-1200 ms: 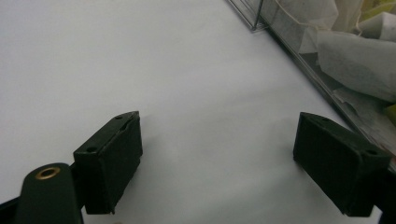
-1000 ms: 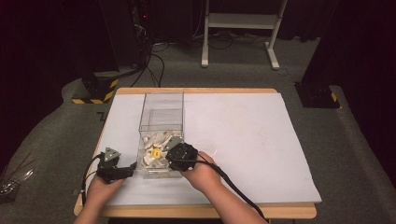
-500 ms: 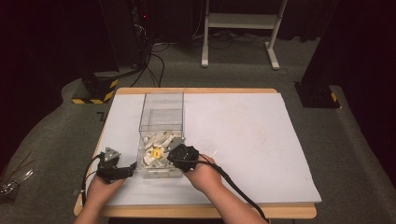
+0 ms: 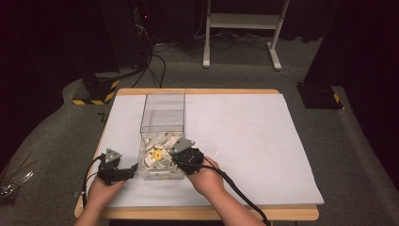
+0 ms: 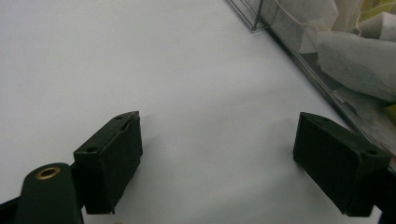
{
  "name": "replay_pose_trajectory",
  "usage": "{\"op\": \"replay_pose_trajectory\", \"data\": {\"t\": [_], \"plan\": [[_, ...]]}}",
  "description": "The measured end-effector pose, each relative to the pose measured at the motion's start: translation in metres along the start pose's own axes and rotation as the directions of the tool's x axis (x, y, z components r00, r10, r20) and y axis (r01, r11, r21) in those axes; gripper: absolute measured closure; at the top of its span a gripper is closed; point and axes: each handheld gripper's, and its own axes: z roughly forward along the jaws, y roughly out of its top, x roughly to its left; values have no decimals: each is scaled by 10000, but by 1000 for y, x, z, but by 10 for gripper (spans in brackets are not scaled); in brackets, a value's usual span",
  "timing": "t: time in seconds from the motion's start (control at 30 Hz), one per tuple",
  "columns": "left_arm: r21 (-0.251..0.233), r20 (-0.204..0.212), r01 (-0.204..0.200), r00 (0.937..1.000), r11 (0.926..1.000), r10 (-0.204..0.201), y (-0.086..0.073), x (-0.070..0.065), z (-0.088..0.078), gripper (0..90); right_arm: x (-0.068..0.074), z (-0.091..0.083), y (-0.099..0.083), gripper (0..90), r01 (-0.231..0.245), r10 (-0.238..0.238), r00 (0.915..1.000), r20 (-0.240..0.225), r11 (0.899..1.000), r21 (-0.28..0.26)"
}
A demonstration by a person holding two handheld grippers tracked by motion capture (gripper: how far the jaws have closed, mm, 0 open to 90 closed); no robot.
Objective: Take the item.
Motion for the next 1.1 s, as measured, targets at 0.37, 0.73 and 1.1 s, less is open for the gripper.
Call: {"op": "replay_pose_trajectory", "data": {"t": [0.37, 0.73, 1.1], "plan": [[0, 1, -2, 10000, 10000, 2, 0, 0, 0, 158, 4, -4, -8, 862, -419, 427, 9990, 94, 9962, -767], [-1, 20, 45, 10000, 10000, -45, 0, 0, 0, 158, 4, -11, -11, 861, -760, 796, 9967, 183, 9860, -1481], [-2, -1, -1, 10000, 10000, 1, 0, 0, 0, 158, 3, -17, -10, 862, -803, 911, 9950, 408, 9730, -2165]]}}
